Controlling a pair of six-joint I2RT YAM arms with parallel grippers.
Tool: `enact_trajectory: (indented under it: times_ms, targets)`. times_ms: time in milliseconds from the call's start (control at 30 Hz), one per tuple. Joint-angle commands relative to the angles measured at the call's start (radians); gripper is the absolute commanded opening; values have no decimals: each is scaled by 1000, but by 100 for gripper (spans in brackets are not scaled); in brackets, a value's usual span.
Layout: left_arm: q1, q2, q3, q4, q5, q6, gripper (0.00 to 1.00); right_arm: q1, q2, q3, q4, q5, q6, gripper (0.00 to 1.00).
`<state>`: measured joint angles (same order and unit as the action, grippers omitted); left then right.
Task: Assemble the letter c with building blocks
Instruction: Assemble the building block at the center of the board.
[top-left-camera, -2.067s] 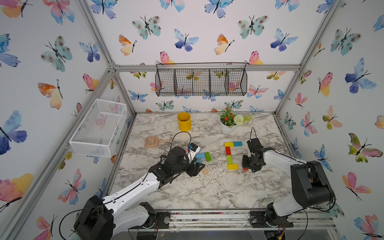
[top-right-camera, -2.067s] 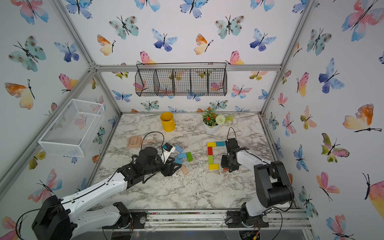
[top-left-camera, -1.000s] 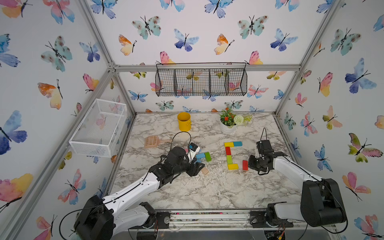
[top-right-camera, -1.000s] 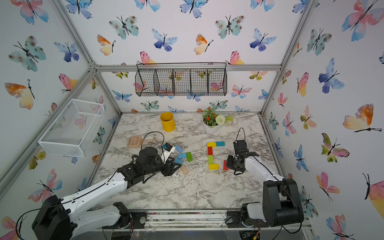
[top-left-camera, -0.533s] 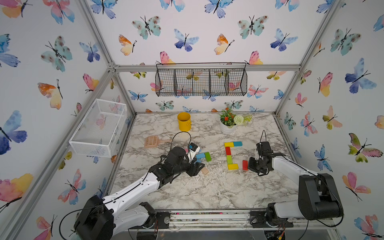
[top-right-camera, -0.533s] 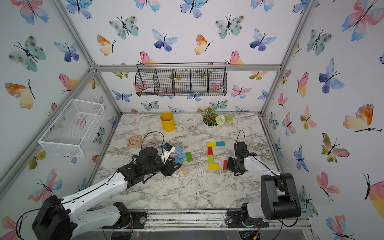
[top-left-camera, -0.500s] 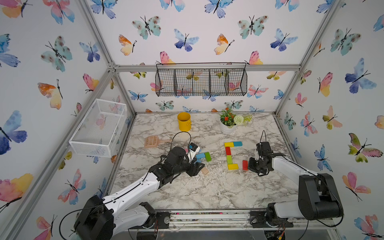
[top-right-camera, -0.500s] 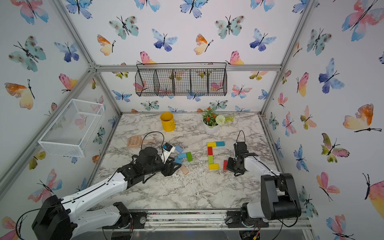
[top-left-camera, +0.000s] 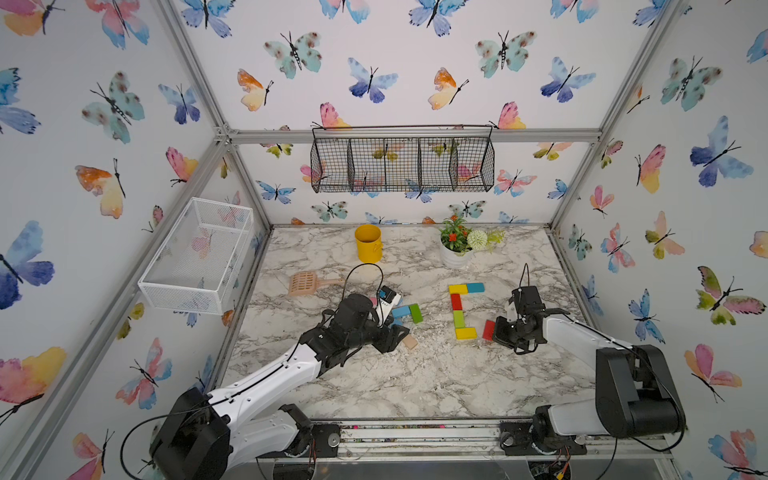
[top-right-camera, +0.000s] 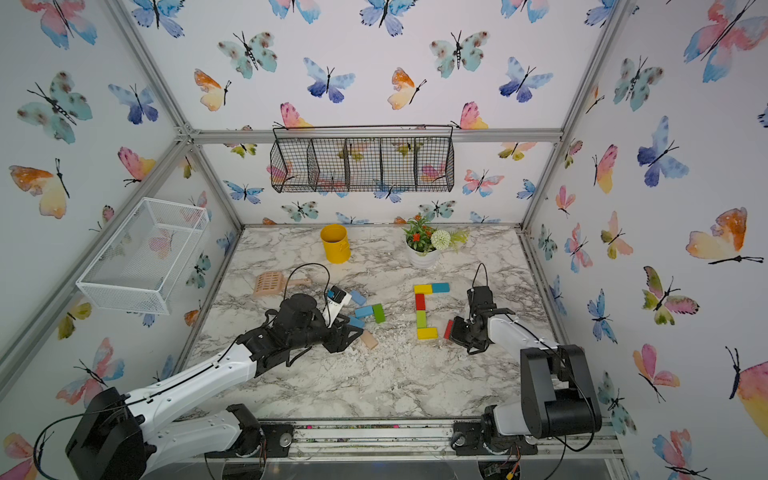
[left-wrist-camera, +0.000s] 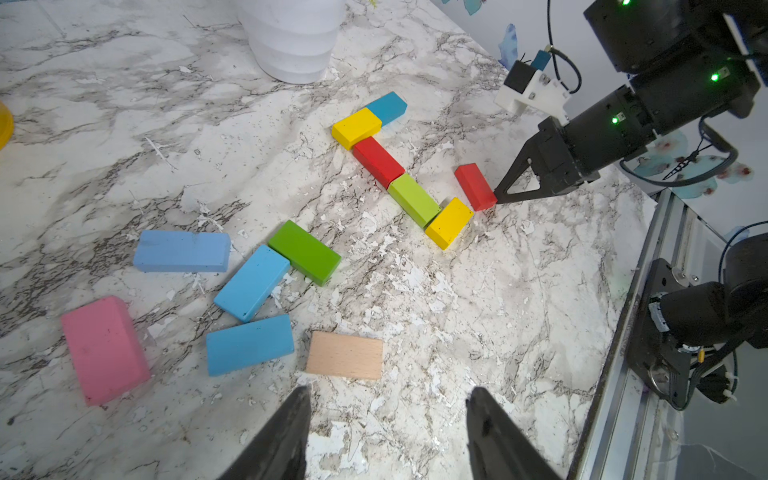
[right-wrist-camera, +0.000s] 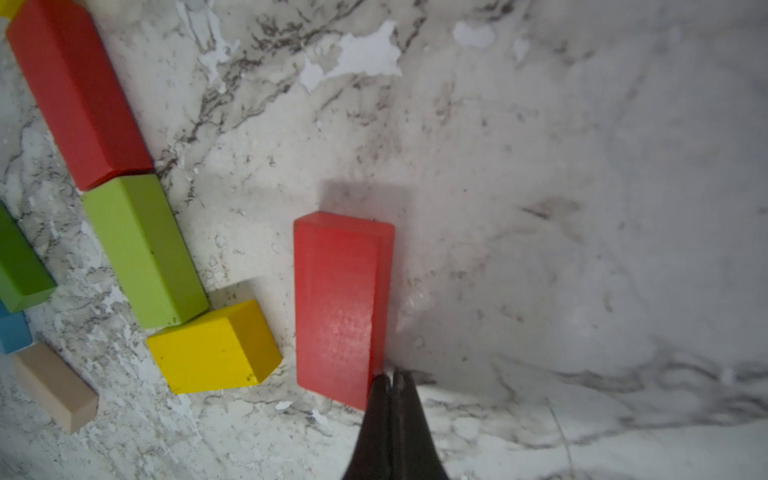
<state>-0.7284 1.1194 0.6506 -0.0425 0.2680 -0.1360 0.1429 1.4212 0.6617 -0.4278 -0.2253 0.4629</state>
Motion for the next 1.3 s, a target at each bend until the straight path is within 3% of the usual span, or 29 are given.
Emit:
enact_trajectory:
  times_ms: [0,1267]
  targets:
    - [-3,6,22,3,-9,0,61,-5,12,-2,18,-43,9,3]
    - [-2,17,26,1,-10,-1,61,-3,18,12,61,-139,32,5]
